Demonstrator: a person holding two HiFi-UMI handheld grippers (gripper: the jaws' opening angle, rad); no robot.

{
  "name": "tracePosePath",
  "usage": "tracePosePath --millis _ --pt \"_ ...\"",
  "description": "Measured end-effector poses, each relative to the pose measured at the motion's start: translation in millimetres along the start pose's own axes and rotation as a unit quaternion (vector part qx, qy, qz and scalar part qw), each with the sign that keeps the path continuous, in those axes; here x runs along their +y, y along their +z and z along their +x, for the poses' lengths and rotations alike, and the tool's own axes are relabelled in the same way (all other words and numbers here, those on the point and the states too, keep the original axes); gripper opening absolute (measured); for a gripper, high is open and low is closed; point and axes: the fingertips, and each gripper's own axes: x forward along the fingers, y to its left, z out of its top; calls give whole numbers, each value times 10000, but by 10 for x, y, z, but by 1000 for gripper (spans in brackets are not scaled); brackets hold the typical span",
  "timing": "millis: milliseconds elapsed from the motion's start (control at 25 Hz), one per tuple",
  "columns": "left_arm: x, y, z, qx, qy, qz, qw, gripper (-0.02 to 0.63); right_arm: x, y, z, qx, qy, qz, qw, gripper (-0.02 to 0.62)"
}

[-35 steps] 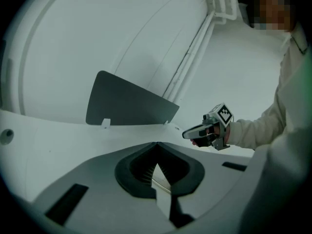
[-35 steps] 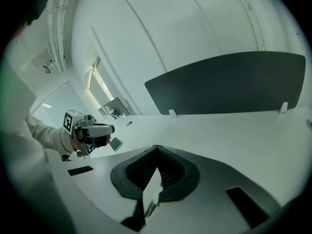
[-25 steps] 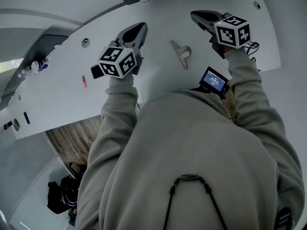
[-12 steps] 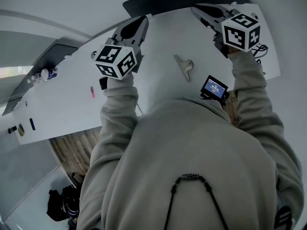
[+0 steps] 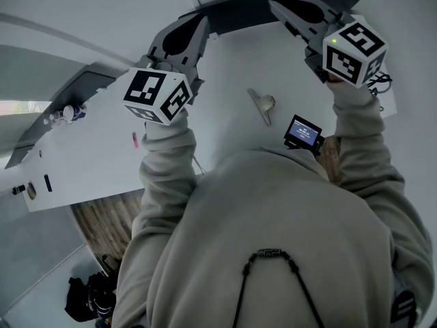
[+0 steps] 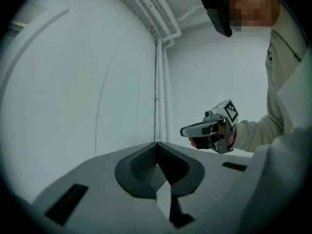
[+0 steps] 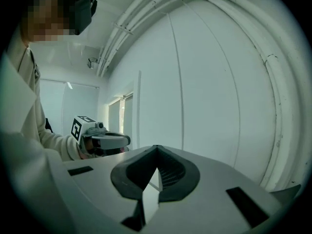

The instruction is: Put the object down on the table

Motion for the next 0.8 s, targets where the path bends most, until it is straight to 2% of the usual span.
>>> tracePosePath --millis 120,520,800 --pt "-32 80 -6 -54 -5 65 10000 3 28 67 -11 -101 109 75 9999 19" --pt "-78 -63 -11 98 -90 52 9999 3 0 -168 -35 101 127 230 9996 18" --pt "-41 -161 -40 66 -61 -248 9997 3 17 -289 -1 247 289 274 9989 19"
